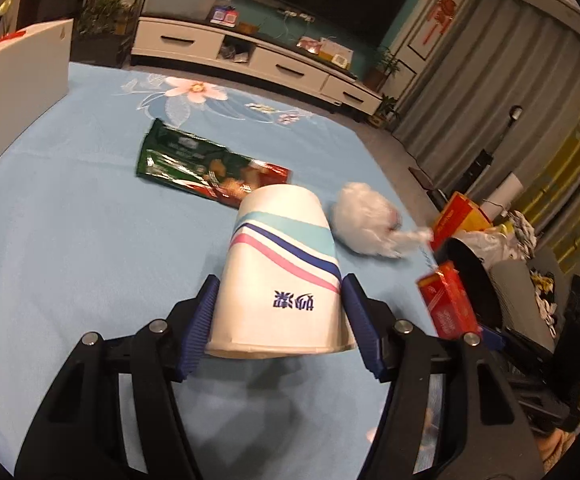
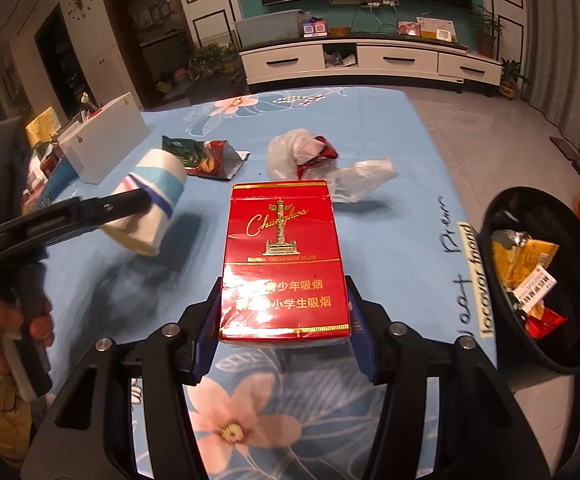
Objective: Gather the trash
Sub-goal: 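Carry both items over the black bucket and open both tools to drop them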
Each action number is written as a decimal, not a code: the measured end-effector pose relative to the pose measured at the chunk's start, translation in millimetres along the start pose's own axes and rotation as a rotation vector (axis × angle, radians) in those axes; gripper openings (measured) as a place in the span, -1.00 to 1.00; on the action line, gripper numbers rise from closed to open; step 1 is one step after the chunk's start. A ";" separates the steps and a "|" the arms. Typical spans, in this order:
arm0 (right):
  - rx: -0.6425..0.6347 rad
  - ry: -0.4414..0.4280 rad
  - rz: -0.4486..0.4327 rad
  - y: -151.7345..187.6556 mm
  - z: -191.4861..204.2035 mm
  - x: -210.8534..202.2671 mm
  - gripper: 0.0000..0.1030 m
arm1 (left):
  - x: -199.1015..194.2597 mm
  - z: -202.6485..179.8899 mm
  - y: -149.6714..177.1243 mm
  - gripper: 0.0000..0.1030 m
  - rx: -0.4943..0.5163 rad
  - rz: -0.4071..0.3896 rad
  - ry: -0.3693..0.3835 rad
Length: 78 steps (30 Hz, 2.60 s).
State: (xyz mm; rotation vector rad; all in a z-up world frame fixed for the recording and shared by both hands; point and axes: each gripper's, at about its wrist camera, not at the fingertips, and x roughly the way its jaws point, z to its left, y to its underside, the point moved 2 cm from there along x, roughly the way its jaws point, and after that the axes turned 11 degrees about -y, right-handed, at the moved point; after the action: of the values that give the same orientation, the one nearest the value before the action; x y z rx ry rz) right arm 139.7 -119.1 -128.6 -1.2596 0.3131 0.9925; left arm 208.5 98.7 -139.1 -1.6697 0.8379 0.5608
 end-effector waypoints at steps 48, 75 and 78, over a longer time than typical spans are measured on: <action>0.266 0.239 -0.293 49.1 -154.3 -158.9 0.08 | -24.7 -274.2 26.2 0.26 0.455 -0.071 0.149; 0.321 0.319 -0.234 33.7 -226.4 -123.9 0.08 | 76.0 -359.0 29.0 0.27 0.609 -0.002 0.127; 0.315 0.337 -0.207 35.2 -230.6 -115.6 0.08 | 89.3 -358.9 34.8 0.27 0.619 0.025 0.111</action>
State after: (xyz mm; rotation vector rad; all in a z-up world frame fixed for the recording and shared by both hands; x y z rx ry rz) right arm 117.7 -377.8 -147.6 -1.1394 0.5654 0.5267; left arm 216.1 -272.6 -134.2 -1.1286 0.9923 0.1902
